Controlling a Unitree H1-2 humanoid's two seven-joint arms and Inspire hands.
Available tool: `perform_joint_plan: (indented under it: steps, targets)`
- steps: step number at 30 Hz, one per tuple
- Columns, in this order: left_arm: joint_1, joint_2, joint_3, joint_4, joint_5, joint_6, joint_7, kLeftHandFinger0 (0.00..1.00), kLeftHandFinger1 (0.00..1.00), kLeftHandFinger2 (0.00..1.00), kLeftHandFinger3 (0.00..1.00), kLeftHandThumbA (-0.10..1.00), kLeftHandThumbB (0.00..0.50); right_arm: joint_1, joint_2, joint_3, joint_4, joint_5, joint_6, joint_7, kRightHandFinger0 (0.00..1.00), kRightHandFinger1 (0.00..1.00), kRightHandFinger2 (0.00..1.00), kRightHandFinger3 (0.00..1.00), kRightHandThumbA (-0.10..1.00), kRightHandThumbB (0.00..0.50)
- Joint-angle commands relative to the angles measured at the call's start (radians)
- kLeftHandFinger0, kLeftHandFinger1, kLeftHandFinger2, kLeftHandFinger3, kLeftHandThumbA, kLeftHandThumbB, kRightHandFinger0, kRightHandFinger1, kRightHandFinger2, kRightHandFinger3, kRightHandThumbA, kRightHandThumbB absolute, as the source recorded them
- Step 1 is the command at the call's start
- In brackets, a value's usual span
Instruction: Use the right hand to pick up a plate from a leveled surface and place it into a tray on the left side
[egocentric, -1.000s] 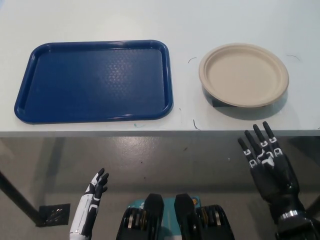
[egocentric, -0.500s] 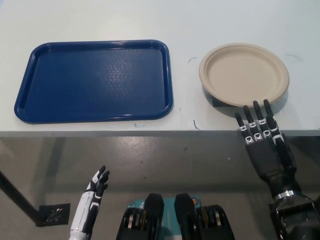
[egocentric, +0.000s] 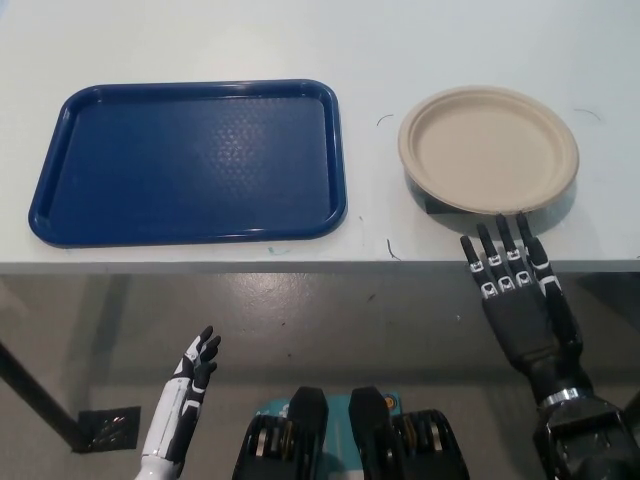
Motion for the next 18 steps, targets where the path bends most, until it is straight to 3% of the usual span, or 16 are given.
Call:
perform_joint_plan:
  steps: [1,18]
  targets:
    - [-0.013,0.009,-0.006,-0.027,0.009,-0.021,0.009,1.0,1.0,1.0,1.0,1.0,0.126,0.015,0.021,0.009,-0.072,0.046,0.034,0.006,1.0,1.0,1.0,1.0,1.0,0.451]
    - [-0.014,0.012,-0.007,-0.022,0.02,-0.023,0.013,1.0,1.0,1.0,1.0,1.0,0.134,0.018,0.037,0.006,-0.032,0.03,0.04,-0.008,1.0,1.0,1.0,1.0,1.0,0.438]
